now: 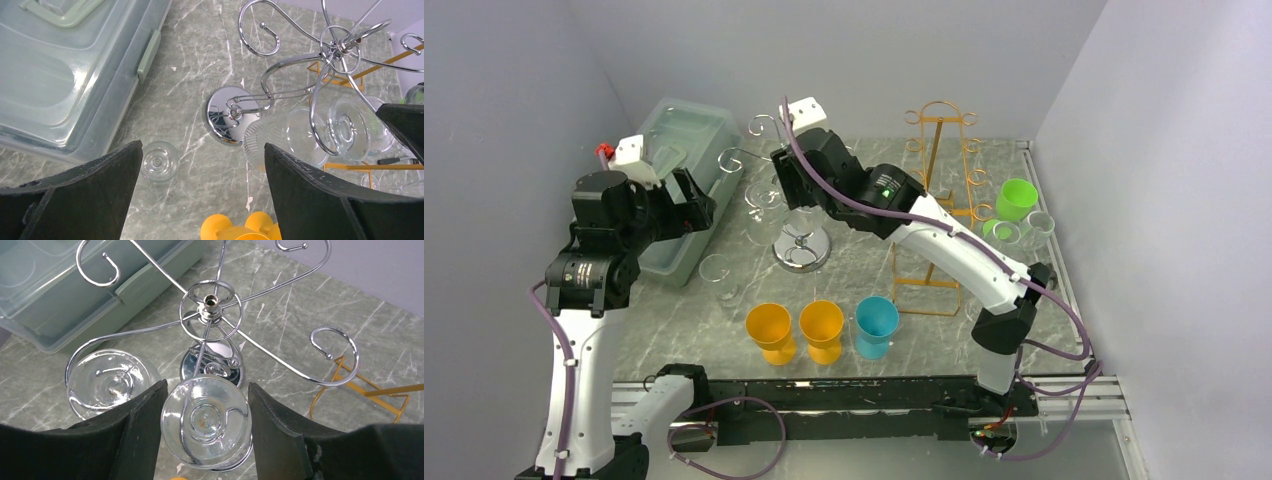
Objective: Take the wine glass off the wine glass rack
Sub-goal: Pick up the wine glass from the wine rack.
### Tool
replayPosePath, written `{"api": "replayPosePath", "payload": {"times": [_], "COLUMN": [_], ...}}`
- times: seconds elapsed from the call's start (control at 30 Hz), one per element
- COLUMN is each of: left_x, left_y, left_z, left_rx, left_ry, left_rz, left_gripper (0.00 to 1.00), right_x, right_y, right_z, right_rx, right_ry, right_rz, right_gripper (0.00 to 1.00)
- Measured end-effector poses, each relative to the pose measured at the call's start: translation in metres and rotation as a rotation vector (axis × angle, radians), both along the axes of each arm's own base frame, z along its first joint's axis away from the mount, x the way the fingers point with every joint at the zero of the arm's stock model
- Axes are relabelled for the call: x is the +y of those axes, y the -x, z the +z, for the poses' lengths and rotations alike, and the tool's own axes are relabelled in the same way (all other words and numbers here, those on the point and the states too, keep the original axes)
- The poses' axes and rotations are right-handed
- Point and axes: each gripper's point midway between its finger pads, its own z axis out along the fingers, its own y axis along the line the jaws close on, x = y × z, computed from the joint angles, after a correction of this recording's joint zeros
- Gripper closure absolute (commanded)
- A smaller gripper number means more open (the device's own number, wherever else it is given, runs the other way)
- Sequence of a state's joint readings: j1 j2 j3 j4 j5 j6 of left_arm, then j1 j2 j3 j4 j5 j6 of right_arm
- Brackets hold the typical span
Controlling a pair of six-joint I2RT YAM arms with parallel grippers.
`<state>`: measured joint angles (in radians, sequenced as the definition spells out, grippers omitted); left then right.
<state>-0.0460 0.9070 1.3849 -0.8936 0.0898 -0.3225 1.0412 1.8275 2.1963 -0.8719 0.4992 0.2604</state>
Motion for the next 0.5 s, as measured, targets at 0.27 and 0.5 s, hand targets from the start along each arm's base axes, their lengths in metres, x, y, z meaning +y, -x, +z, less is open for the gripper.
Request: {"api": "replayPosePath", "payload": {"times": [0.27,0.5], "left_x": [-0.004,-0.010], "left_y": [-0.001,-0.001], "left_z": [0.004,0.007], "left_rx": [-0.015,-0.027], "left_ry": [0.011,0.024], "left_rz": [-0.023,-0.053], "left_gripper": [0.04,0.04], "right_x": [-0.006,-0.013], "right_y": [-0.011,-0.024], "right_z": [0.002,-0.004], "right_rx": [-0.002,0.005], "right_ry": [-0.015,-0.019], "right_rz": [-0.021,-0.048], "right_gripper": [0.70,0.71]}}
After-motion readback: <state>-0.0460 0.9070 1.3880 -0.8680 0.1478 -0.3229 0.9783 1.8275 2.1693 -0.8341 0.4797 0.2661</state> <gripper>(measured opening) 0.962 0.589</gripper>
